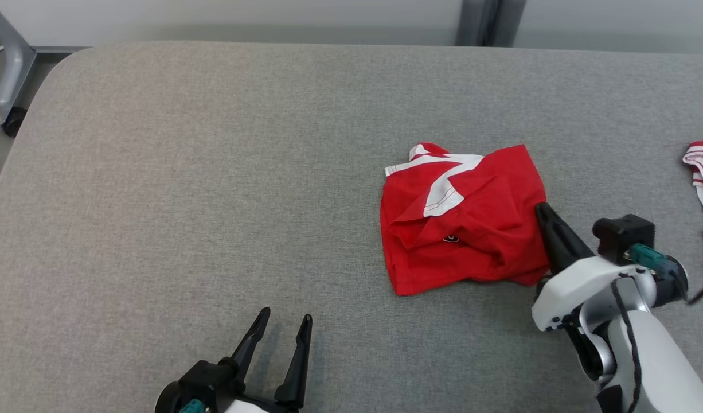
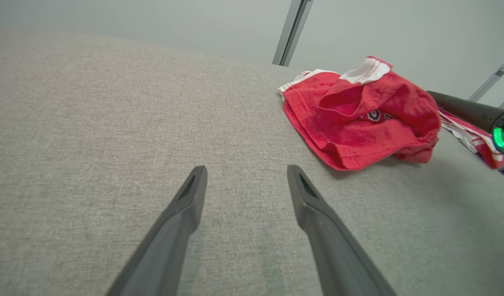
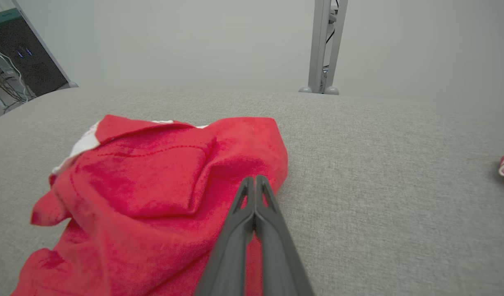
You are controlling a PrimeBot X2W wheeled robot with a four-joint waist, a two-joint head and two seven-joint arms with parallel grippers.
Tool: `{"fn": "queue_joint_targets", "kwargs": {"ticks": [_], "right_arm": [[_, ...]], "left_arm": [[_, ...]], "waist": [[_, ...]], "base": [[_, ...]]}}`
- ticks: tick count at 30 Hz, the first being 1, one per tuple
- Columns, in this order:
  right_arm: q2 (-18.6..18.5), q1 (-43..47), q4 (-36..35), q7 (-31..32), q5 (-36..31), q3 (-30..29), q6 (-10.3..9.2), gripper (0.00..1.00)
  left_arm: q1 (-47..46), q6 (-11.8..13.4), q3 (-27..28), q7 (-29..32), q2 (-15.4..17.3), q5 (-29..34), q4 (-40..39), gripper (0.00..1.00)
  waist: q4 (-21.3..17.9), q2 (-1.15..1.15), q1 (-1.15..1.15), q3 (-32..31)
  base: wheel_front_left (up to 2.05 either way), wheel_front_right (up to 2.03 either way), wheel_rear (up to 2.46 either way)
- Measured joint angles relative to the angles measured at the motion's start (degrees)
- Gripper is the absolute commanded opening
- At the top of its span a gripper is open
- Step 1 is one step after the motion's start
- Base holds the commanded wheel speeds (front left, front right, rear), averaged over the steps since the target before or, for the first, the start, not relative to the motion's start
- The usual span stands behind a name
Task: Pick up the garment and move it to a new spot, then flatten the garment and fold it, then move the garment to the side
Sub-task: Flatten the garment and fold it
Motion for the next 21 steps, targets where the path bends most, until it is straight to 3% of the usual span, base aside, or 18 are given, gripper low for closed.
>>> {"fn": "queue_joint_targets", "kwargs": {"ticks": [6, 21], "right_arm": [[1.1, -5.1, 8.4, 1.3, -1.1, 5.3, 0.00, 0.00], [2.6, -11.2, 17.4, 3.3, -0.3, 14.7, 0.00, 0.00]], "left_arm": [[-0.9, -0.6, 0.1, 0.0, -0.8, 0.4, 1.2, 1.00], [-0.2, -1.6, 1.3, 0.0, -2.3, 0.8, 2.4, 1.00]], "waist": [[2.1, 0.00, 0.00, 0.9], [7.1, 0.00, 0.00, -2.2]], "base": [[0.00, 0.00, 0.00], [0.00, 0.00, 0.00]]}}
